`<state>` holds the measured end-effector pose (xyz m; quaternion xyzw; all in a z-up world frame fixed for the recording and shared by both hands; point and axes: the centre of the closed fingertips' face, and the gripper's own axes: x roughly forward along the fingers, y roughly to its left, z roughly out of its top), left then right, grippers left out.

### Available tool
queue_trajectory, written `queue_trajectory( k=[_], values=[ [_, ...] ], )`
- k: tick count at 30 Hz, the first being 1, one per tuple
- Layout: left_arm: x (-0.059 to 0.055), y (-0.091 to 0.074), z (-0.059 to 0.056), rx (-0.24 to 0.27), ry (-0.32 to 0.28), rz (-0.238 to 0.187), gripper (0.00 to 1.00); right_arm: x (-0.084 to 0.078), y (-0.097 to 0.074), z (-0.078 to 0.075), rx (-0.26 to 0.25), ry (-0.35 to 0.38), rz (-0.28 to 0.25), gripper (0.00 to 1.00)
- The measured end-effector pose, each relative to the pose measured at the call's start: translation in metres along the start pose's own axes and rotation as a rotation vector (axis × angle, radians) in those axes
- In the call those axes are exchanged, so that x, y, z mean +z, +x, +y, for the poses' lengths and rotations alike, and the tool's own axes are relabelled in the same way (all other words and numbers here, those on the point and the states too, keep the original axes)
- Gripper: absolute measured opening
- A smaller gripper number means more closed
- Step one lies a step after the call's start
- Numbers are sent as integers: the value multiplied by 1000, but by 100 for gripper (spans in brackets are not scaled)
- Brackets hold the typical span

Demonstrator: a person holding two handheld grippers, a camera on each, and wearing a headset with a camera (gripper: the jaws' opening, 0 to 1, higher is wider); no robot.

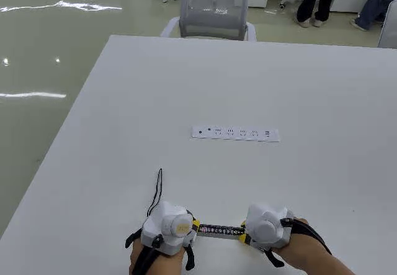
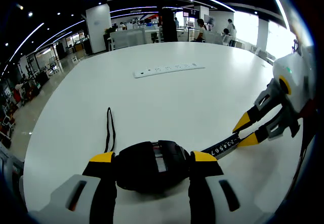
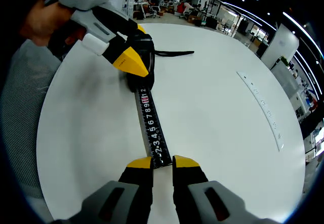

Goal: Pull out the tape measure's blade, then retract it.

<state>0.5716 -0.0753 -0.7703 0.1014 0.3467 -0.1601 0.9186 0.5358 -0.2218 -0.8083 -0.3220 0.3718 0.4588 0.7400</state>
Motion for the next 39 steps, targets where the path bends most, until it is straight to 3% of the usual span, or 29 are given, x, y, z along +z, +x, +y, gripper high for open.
queue_trajectory(
  k=[39],
  values=[
    [0, 0, 0, 1, 1, 0, 53, 21, 13, 5, 12, -4, -19, 12]
  ],
)
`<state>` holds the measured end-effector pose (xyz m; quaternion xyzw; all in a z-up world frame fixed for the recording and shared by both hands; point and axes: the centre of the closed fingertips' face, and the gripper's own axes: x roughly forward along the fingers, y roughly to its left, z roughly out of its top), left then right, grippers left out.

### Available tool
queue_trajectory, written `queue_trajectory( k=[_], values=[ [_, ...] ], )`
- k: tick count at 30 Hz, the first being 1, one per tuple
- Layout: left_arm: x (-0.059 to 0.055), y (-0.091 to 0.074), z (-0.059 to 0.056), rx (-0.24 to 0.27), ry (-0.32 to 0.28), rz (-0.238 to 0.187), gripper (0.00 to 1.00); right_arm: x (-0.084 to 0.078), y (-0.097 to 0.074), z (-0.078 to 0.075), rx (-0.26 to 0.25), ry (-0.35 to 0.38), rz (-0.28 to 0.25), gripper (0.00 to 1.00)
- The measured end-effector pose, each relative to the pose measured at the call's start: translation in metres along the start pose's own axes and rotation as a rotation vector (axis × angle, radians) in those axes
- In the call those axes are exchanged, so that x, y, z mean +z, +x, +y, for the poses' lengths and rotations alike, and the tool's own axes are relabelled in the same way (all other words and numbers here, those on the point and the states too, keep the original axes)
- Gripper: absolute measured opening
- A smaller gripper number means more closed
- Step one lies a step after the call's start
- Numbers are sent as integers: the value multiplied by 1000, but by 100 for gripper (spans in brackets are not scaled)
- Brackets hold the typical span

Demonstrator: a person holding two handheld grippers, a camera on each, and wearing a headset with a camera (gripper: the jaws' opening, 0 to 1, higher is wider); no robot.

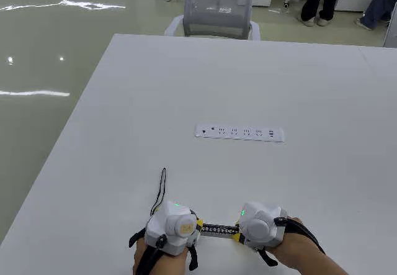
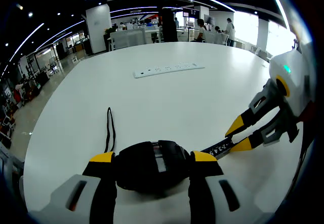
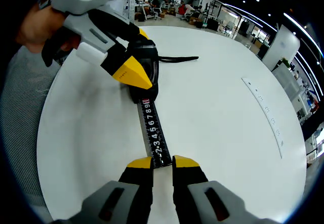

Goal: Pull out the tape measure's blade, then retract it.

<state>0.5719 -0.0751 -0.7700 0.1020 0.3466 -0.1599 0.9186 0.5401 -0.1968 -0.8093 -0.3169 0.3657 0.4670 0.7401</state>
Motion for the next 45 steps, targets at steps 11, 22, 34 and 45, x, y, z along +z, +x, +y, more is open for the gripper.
queue_trajectory(
  k=[11, 22, 34, 45],
  values=[
    [-1, 0, 0, 0, -1, -2, 53, 3, 2, 1, 4, 0, -2, 12],
    [-1, 0, 0, 3, -3, -1, 53, 6, 6, 1, 6, -1, -4, 12],
    [-1, -1, 0, 3, -5, 0, 53, 11, 7, 4, 14, -5, -1, 12],
    [-1, -1, 0, 6, 0, 1, 53, 18, 12, 5, 16, -7, -12, 12]
  ],
)
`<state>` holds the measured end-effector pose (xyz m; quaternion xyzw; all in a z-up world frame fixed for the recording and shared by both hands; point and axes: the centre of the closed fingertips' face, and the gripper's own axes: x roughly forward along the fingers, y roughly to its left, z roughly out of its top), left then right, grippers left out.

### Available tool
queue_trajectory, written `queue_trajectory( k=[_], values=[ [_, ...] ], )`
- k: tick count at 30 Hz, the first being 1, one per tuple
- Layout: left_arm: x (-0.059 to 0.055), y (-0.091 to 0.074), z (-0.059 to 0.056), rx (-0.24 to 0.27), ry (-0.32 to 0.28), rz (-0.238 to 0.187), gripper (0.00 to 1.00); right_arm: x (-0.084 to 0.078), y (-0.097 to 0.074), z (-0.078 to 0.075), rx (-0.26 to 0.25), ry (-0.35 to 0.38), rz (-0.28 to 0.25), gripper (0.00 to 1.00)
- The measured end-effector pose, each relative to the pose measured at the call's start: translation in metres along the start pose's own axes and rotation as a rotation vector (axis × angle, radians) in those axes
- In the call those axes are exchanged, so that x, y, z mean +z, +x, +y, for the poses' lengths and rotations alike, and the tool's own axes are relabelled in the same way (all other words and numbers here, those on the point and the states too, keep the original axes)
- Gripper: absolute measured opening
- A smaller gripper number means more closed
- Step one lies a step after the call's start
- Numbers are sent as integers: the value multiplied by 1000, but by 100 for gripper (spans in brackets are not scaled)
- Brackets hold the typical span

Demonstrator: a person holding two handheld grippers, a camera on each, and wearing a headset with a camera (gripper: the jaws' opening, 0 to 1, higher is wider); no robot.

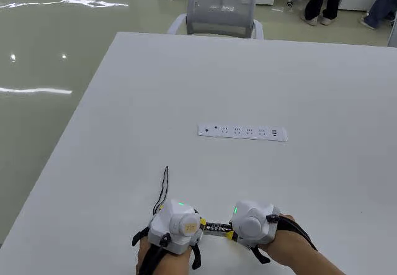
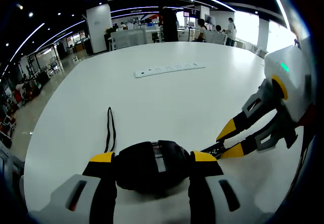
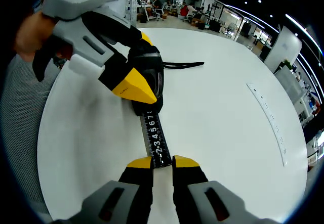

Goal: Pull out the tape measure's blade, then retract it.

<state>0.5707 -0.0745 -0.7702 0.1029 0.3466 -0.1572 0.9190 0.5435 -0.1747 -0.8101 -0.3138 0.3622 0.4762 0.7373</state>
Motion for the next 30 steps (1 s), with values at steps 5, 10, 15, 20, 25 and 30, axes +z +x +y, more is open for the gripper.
queue_trajectory(
  k=[5, 10, 15, 20, 25, 30],
  values=[
    [0, 1, 0, 0, 1, 0, 53, 4, 0, 1, -1, -12, -8, 12],
    [0, 0, 0, 0, 2, -2, 53, 5, 3, 2, 0, -12, -8, 12],
    [1, 1, 0, 2, -2, -3, 53, 8, 6, 4, 0, -7, -14, 12],
    [1, 0, 0, 1, -2, -4, 53, 10, 7, 4, 2, -4, -20, 12],
    [1, 1, 0, 2, -3, -4, 53, 12, 8, 6, 4, -6, -20, 12],
    [1, 1, 0, 3, -2, -4, 53, 13, 10, 7, 5, -7, -26, 12]
  ],
)
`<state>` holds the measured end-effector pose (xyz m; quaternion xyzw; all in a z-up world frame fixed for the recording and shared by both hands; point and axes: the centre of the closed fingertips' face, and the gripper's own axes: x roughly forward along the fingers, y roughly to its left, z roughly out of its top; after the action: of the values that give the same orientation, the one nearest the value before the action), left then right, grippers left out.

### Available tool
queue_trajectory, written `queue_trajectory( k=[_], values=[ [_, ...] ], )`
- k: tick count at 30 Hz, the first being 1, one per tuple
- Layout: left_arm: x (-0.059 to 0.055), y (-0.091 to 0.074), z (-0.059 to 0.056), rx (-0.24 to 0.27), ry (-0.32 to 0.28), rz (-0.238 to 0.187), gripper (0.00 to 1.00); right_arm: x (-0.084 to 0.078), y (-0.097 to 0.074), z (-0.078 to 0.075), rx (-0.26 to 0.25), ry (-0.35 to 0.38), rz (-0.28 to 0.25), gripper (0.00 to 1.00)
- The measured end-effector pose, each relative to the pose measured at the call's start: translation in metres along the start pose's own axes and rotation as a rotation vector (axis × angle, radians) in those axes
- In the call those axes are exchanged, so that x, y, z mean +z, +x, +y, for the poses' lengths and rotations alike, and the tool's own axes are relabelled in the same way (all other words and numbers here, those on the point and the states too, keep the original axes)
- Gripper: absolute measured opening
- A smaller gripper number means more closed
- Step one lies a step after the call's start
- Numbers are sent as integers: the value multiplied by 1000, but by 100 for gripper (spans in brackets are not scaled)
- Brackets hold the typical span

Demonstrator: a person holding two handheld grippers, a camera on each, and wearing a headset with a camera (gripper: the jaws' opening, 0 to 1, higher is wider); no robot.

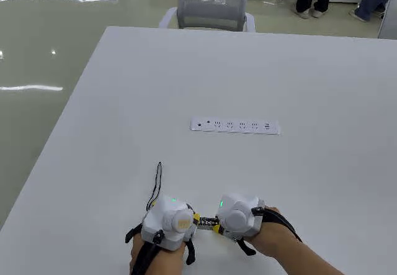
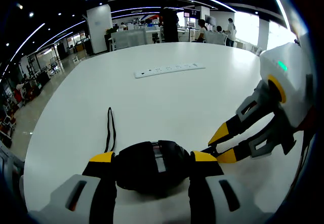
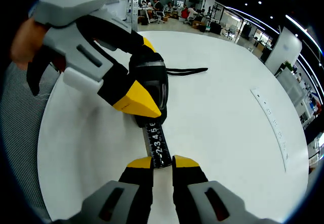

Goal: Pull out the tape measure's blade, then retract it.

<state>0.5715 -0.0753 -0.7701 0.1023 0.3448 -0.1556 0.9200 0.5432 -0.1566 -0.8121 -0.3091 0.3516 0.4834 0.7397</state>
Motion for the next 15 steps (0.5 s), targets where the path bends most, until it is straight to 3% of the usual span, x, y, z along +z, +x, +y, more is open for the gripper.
queue_trajectory(
  k=[15],
  values=[
    [-1, 1, 1, -1, -2, -1, 53, 8, 3, 2, 9, -8, -10, 12]
  ],
)
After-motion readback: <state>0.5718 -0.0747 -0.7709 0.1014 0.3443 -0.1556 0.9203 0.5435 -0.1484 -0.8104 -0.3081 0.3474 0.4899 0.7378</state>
